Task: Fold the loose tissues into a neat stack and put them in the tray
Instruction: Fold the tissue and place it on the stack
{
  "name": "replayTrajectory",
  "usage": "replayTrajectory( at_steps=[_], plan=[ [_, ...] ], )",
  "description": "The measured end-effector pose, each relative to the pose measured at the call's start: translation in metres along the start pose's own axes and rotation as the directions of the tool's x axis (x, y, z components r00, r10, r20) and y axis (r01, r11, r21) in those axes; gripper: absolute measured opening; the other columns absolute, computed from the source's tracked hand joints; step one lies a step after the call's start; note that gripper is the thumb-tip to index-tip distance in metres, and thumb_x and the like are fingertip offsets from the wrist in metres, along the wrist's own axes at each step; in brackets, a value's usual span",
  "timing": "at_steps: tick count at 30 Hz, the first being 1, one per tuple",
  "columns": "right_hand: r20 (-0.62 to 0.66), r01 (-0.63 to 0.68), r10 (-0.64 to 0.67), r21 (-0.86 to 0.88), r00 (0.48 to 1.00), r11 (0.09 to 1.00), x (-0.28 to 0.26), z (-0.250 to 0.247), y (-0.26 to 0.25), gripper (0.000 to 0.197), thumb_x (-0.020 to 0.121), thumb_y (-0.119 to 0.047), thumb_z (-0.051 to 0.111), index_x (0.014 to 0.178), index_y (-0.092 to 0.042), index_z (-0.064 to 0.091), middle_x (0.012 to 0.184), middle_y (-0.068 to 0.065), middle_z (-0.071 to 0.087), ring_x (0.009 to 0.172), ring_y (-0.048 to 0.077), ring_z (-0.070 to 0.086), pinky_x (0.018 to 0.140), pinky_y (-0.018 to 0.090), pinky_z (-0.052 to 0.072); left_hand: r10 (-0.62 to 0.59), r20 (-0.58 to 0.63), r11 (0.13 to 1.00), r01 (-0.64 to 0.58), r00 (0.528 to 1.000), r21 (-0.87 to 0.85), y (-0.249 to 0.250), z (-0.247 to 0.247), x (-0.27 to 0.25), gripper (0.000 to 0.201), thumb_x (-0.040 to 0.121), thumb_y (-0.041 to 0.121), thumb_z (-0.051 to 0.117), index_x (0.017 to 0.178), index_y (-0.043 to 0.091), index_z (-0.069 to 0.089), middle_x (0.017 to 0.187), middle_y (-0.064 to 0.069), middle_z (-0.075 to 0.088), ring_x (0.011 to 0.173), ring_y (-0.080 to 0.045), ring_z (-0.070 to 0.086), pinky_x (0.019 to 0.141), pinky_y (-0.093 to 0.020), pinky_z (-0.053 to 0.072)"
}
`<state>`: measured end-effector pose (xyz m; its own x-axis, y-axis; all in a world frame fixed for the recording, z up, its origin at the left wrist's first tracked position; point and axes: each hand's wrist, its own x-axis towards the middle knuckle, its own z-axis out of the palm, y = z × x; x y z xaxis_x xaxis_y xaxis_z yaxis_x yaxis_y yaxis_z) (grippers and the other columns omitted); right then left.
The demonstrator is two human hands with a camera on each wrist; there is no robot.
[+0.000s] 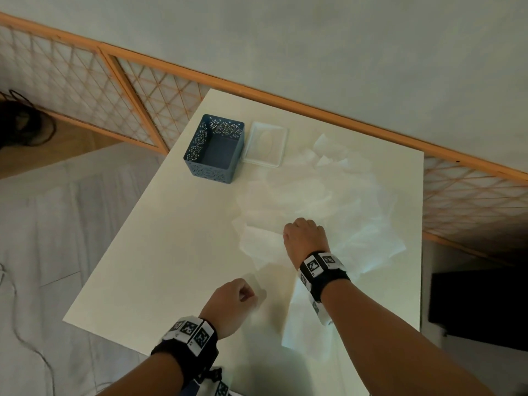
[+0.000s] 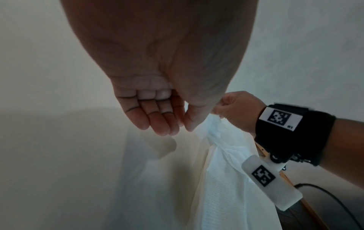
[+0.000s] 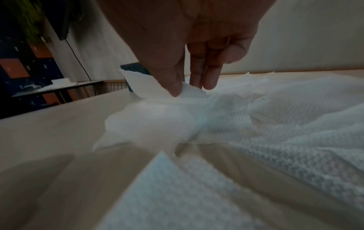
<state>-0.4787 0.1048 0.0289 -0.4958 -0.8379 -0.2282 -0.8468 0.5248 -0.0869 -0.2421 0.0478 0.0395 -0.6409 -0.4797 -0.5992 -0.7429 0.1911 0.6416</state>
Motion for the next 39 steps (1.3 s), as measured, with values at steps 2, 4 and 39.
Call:
replayTrajectory(
  at_steps=[2,4,39],
  plan=[
    [-0.044,-0.027,0.031,0.074,0.999,0.997,-0.002,-0.01,0.001,0.021,0.106,-0.027,0.044,0.116,-0.02,0.061,0.118,0.001,0.06,0.11,0.024,0.055,0.095,0.037,0.046,0.003,0.016,1.0,-0.003,1.0,0.004,0.005,0.001,-0.001,0.014,0.093,0.039,0.066,0.089,0.026,0.065,0.089,0.009,0.068,0.084,-0.006,0.063,0.073,-0.022,0.048],
    [-0.092,-0.063,0.082,0.194,0.992,0.979,-0.006,-0.022,0.001,0.019,0.104,-0.028,0.048,0.109,-0.019,0.062,0.112,0.0,0.062,0.104,0.023,0.056,0.091,0.037,0.047,-0.005,0.037,1.0,0.006,0.999,-0.023,0.013,0.0,-0.003,0.025,0.086,0.05,0.063,0.087,0.025,0.066,0.087,0.007,0.069,0.081,-0.007,0.063,0.072,-0.022,0.048],
    [0.322,-0.208,0.279,0.905,0.905,-0.372,-0.115,-0.104,0.026,0.019,0.087,-0.017,0.061,0.071,-0.015,0.051,0.075,0.007,0.051,0.057,0.022,0.044,0.05,0.03,0.03,0.105,0.149,0.434,0.09,0.983,-0.896,0.097,-0.054,-0.003,0.044,0.1,0.018,0.067,0.142,0.003,0.061,0.138,-0.018,0.068,0.129,-0.035,0.065,0.114,-0.049,0.048]
  ],
)
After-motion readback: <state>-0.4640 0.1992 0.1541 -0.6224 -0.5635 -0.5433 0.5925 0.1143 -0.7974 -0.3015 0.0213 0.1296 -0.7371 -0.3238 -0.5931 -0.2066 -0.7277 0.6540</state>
